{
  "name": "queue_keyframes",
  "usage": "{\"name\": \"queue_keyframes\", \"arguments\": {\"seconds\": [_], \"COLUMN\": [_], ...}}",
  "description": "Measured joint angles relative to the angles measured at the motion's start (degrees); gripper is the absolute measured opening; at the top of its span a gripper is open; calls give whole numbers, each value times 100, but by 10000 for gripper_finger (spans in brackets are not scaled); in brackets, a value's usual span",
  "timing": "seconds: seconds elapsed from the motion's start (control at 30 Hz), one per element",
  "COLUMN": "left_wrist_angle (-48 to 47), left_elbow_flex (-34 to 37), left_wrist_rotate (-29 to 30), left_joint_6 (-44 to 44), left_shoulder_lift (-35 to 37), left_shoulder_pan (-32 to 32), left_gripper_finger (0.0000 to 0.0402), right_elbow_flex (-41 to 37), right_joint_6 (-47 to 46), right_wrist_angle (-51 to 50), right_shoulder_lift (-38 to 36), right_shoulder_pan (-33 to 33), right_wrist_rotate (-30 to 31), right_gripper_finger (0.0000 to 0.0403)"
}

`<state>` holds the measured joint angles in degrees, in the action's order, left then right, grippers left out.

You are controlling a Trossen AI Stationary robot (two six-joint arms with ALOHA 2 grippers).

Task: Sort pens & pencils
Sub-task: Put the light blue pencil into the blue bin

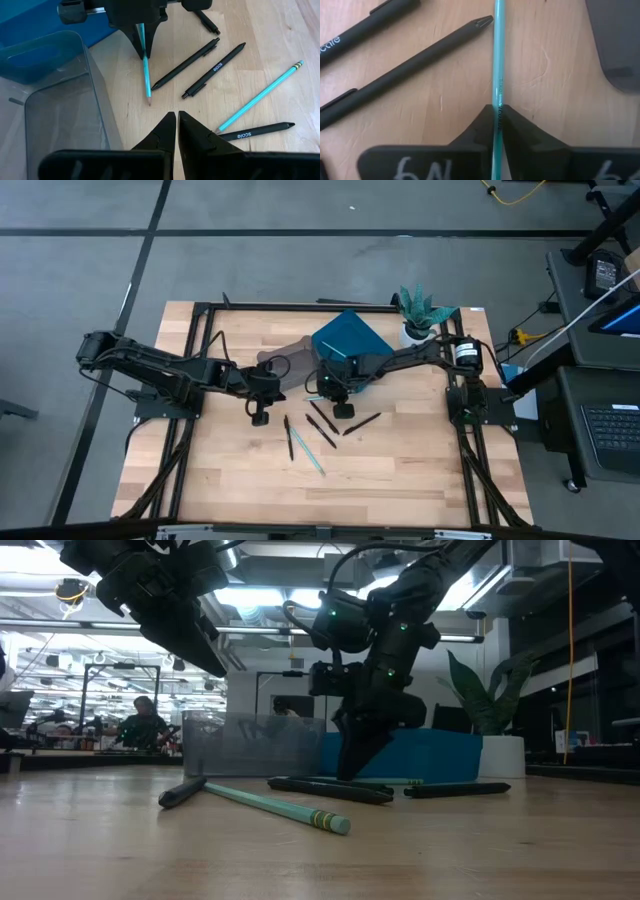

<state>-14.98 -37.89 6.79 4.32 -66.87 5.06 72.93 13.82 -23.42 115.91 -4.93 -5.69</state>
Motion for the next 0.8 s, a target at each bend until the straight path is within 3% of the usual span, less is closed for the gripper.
{"name": "queue_keyframes", "arguments": {"seconds": [0.8], "left_wrist_angle": [-9], "left_elbow_flex": [0], "left_wrist_rotate": [0], "left_joint_6": [0], "left_shoulder_lift": [0], "left_shoulder_pan": [2], "left_gripper_finger": [14], "right_elbow_flex": [520], "right_joint_6": [17], "right_wrist_angle": [-748], "right_shoulder_lift": [0], "right_shoulder_pan": [0], "right_wrist_rotate": [9], "right_gripper_finger": [21]}}
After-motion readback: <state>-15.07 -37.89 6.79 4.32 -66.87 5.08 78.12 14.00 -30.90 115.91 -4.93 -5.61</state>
